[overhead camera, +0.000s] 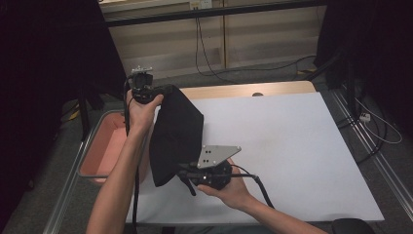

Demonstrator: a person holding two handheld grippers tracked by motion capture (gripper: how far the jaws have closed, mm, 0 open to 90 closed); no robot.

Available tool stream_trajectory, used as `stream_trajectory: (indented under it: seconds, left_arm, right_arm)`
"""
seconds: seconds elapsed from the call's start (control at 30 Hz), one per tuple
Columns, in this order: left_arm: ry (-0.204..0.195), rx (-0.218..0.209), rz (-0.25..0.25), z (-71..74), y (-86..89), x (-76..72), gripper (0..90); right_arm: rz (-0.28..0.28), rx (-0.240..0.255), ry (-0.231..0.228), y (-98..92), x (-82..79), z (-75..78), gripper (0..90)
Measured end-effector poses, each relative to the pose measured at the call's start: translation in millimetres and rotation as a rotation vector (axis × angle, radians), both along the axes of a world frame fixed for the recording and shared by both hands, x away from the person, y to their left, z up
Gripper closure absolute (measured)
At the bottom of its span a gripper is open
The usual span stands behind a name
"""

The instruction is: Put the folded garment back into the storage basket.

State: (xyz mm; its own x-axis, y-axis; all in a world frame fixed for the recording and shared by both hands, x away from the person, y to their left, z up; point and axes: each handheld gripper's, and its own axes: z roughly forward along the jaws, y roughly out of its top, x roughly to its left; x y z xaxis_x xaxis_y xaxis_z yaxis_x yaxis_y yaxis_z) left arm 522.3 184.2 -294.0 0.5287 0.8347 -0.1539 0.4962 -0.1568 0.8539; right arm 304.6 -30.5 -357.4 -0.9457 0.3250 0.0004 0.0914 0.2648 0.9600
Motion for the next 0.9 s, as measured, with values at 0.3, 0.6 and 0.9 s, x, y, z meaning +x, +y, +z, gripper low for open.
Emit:
stream_trajectory:
  seconds: [0.3, 0.6, 0.9]
  left_arm:
    - [0.004, 0.001, 0.029, 4.6, 23.6, -3.3, 83.0]
    - [-0.008, 0.002, 0.047, 6.0, 38.0, -2.9, 83.0]
    - [0.0, 0.007, 0.056, 5.5, 47.7, 4.9, 83.0]
  right_arm:
    - [0.025, 0.003, -0.006, 16.7, 2.6, 3.5, 82.5]
    - [0.053, 0.009, 0.001, 31.0, 6.8, 2.7, 82.5]
    - [0.06, 0.034, 0.006, 43.8, 15.1, 8.4, 82.5]
